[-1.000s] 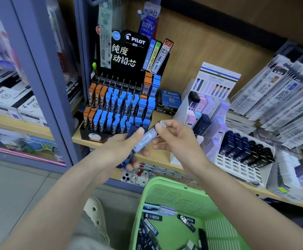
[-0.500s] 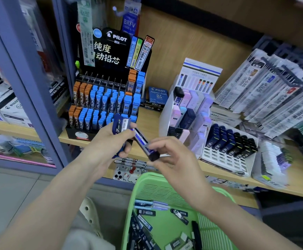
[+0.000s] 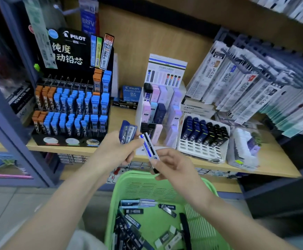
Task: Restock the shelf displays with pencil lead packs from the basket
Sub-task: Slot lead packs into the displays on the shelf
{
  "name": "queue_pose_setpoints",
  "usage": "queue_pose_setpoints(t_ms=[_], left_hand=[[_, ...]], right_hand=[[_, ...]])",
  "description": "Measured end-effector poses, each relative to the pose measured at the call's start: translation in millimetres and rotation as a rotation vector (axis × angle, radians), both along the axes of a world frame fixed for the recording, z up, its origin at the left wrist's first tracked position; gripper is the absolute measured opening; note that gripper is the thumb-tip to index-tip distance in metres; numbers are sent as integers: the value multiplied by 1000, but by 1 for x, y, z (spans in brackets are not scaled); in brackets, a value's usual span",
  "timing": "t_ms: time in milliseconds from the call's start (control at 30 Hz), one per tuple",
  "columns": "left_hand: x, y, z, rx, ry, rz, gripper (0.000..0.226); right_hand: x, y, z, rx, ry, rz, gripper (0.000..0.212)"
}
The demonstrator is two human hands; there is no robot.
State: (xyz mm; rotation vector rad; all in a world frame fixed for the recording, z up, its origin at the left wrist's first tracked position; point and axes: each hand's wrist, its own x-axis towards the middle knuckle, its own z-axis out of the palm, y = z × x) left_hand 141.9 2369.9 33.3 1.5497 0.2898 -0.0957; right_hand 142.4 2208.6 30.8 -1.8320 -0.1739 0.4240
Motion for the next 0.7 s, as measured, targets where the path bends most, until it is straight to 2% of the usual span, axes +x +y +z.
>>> queue_pose_setpoints(t_ms=[133, 233, 300, 400, 533, 700], left_hand=[[6, -17, -1, -31, 60, 30, 13], [13, -28, -3, -32, 117, 68, 23], [18, -30, -4, -60, 146, 118, 22], [25, -30, -7, -92, 153, 181, 13], [30, -31, -13, -57, 156, 192, 17], [34, -31, -16, -41, 140, 195, 15]], right_hand=[[14, -26, 6, 12, -89, -181, 5], [36, -45, 8, -105, -272, -283, 11], [51, -51, 8, -199, -375, -293, 13], [68, -47, 4, -299, -505, -217, 10], [83, -28, -5, -369, -604, -66, 12], [97, -8, -20, -499, -629, 78, 18]])
